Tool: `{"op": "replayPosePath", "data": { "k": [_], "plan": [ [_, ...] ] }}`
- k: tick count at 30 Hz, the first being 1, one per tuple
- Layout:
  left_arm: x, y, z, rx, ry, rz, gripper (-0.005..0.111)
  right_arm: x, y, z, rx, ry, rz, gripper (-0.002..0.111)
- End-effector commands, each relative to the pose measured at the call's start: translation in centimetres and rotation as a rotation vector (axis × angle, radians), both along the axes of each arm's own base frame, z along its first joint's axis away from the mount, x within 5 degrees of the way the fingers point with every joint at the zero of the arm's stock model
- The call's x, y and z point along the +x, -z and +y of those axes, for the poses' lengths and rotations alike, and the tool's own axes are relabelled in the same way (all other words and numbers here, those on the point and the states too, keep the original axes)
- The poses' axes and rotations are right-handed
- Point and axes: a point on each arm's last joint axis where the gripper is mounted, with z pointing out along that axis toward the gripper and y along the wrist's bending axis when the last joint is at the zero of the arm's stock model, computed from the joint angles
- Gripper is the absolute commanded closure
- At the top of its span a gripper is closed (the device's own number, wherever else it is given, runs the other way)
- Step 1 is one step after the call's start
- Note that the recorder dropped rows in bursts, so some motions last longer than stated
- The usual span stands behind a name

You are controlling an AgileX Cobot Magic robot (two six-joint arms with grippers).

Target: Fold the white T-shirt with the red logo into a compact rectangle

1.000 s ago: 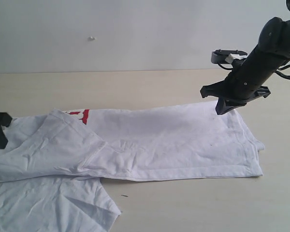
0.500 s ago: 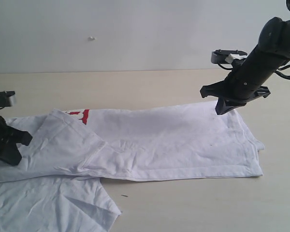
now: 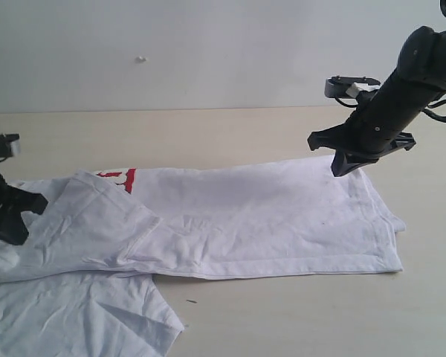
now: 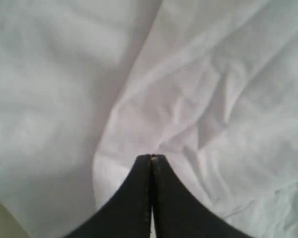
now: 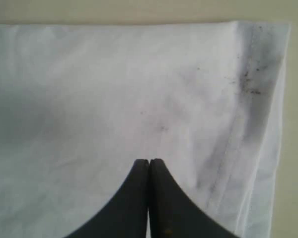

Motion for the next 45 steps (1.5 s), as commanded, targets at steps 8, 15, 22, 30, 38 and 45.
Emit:
{"op": "replayPosePath", "data": {
  "k": [8,15,22,30,38,45],
  "plan": [
    [1.7,-2.4,-4.8,-0.156,0.035,-0.290,0.107,0.0,-0.2,0.0,-0.001,-0.006,-0.010,0.108],
    [3.5,0.8,-7.9,-0.113,0.037,-0.334,0.107,0.0,-0.2,0.0,-0.003,-0.007,-0.010,0.108],
    [4.2,5.3,-8.0,-0.077,0.022,-0.261,0.107,-0.1,-0.2,0.0,-0.001,-0.010,0.000,0.108],
    [4.9,3.8,-7.7,-0.061,-0.018,-0.366,0.107,0.0,-0.1,0.0,-0.003,-0.007,-0.009,0.108],
    [5.1,0.0,-7.5,-0.072,-0.036,-0.491,0.107,0.5,3.5,-0.4,-0.052,-0.022,0.025,0.108],
    [5.0,2.0,-7.7,-0.070,-0.021,-0.418,0.107,0.7,6.1,-0.9,-0.112,-0.033,0.049,0.108]
  ]
}}
